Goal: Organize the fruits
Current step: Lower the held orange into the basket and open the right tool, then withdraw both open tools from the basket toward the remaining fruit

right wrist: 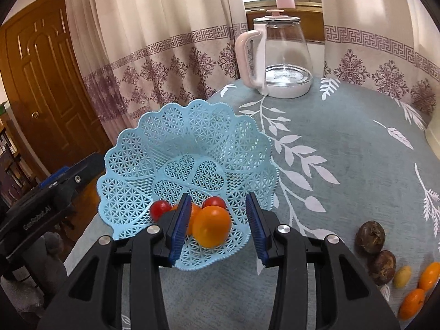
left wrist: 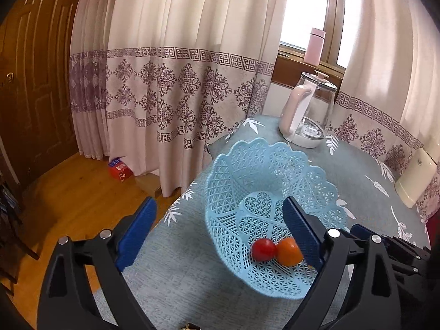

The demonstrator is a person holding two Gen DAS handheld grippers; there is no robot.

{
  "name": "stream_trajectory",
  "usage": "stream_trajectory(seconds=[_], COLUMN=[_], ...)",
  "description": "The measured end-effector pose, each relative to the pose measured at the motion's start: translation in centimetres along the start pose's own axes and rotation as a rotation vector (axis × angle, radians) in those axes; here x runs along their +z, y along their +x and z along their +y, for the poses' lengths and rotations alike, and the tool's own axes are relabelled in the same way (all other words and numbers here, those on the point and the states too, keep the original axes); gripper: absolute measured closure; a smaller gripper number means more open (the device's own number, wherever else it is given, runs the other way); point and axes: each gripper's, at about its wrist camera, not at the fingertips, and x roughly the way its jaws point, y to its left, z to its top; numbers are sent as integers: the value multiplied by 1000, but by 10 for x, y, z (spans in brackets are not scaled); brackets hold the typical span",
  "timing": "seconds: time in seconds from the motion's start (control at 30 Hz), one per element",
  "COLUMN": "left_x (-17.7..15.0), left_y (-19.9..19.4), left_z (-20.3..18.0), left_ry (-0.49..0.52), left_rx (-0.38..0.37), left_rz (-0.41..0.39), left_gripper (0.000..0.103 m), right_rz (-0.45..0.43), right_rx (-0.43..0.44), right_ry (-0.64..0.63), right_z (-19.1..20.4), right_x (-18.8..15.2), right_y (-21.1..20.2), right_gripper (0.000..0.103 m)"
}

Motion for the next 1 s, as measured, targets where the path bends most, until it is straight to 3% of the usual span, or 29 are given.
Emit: stream_trajectory(seconds=[0.37,0.43,0.63,1.0], left_x=[0,0,1,-1], left_y=[-3,-5,-8,-14], left_z=[-5,-6,-5,-16], left_ry=[7,8,-3,15], left_rx=[-13,-16,-22,-51], left_rz=[-4,-7,-20,-25], left_gripper=[4,3,3,3], right_rz=[-19,-24,-43,-59], right_rx=[-9,-11,-31,-72], right_ry=[43,53,77,123], right_z=[-9,-10,-16,-32], right_x=[-6,-8,-12,-22], right_y=[-14,-17,-24,-36], right_gripper=[60,51,43,38])
